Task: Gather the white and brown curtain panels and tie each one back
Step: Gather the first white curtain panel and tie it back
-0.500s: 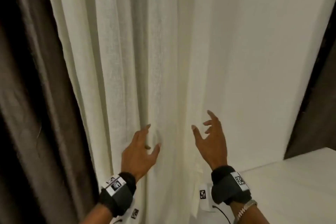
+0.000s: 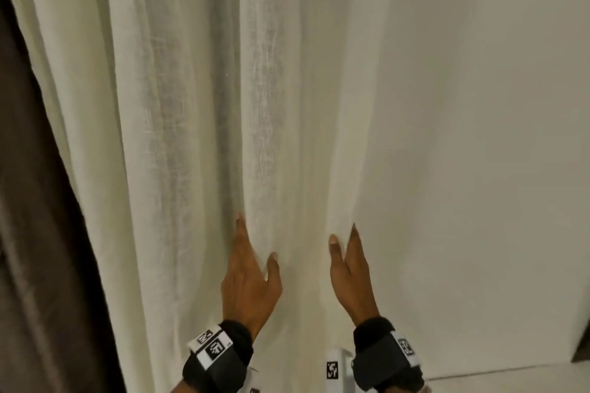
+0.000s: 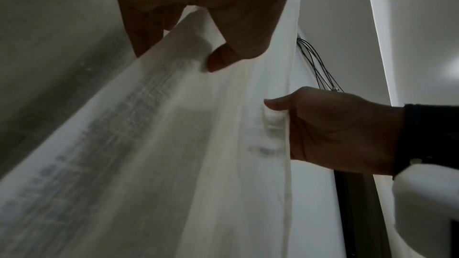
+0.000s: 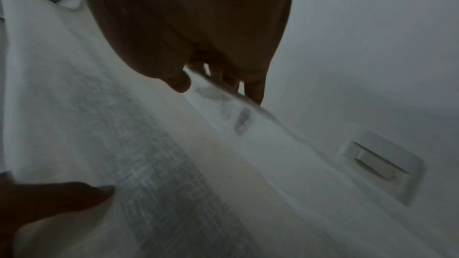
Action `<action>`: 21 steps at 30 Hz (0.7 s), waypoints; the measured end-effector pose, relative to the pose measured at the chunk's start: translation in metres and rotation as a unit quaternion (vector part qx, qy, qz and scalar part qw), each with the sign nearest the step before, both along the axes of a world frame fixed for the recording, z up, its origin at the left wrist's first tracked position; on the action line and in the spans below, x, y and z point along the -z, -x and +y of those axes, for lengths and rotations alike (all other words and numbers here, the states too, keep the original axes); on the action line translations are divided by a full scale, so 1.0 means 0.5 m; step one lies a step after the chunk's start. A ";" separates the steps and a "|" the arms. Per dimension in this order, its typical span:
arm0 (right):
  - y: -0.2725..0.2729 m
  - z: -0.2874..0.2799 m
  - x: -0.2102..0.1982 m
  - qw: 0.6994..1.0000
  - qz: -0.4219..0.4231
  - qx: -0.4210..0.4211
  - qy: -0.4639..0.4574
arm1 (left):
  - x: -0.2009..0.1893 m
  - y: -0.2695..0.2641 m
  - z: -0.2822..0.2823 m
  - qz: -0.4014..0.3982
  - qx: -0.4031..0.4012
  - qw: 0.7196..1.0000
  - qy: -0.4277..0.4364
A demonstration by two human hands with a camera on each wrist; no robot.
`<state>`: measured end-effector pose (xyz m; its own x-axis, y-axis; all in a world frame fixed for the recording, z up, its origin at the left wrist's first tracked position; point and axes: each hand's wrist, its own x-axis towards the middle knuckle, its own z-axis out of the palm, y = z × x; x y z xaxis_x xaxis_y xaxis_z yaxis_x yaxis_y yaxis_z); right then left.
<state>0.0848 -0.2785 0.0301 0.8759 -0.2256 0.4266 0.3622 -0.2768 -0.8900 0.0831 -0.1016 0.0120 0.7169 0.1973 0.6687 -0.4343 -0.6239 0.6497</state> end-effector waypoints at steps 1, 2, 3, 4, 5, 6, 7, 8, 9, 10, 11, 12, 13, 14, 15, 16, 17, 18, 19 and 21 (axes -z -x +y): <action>0.005 0.004 0.004 1.000 -0.006 -0.020 0.008 | 0.015 -0.007 0.001 -0.013 0.014 1.000 -0.015; 0.014 0.012 0.004 0.999 -0.020 -0.038 0.017 | 0.026 -0.009 0.002 -0.018 0.036 0.999 -0.021; 0.027 0.023 0.002 0.998 -0.032 -0.055 0.022 | 0.031 -0.008 0.001 -0.024 0.059 0.998 -0.030; 0.040 0.036 -0.001 0.996 -0.037 -0.075 0.020 | 0.036 -0.003 -0.001 -0.030 0.079 0.995 -0.045; 0.051 0.051 -0.003 0.994 -0.036 -0.099 0.011 | 0.039 0.002 -0.005 -0.033 0.098 0.993 -0.059; 0.056 0.063 -0.004 0.992 -0.034 -0.124 -0.002 | 0.040 0.008 -0.010 -0.032 0.113 0.990 -0.074; 0.059 0.074 -0.007 0.989 -0.036 -0.141 -0.010 | 0.042 0.011 -0.014 -0.026 0.124 0.988 -0.089; 0.058 0.082 -0.011 0.989 -0.044 -0.141 -0.003 | 0.041 0.013 -0.017 -0.019 0.135 0.985 -0.104; 0.056 0.088 -0.018 0.989 -0.053 -0.137 0.015 | 0.041 0.014 -0.017 -0.014 0.153 0.981 -0.115; 0.048 0.095 -0.024 0.989 -0.057 -0.130 0.031 | 0.042 0.017 -0.013 -0.001 0.177 0.977 -0.122; 0.040 0.102 -0.028 0.990 -0.053 -0.122 0.042 | 0.043 0.022 -0.006 0.016 0.203 0.970 -0.131; 0.030 0.105 -0.029 0.992 -0.043 -0.113 0.045 | 0.038 0.029 0.002 0.036 0.224 0.964 -0.142; 0.020 0.108 -0.027 0.993 -0.031 -0.105 0.038 | 0.034 0.037 0.012 0.055 0.240 0.957 -0.153; 0.007 0.109 -0.025 0.995 -0.020 -0.094 0.023 | 0.028 0.044 0.023 0.065 0.244 0.954 -0.164; -0.007 0.109 -0.021 0.997 -0.009 -0.082 0.007 | 0.020 0.052 0.034 0.048 0.226 0.958 -0.172; -0.018 0.109 -0.020 0.998 -0.003 -0.070 -0.006 | 0.013 0.061 0.046 -0.002 0.182 0.969 -0.165; -0.028 0.107 -0.020 0.998 -0.004 -0.055 -0.013 | 0.006 0.071 0.061 -0.078 0.126 0.978 -0.145; -0.032 0.108 -0.023 0.999 -0.003 -0.046 -0.015 | 0.001 0.078 0.079 -0.161 0.059 0.978 -0.121; -0.034 0.110 -0.026 0.999 0.000 -0.041 -0.016 | -0.003 0.083 0.099 -0.233 -0.023 0.968 -0.096; -0.036 0.117 -0.029 0.999 0.004 -0.037 -0.004 | -0.015 0.087 0.142 -0.292 -0.186 0.938 -0.031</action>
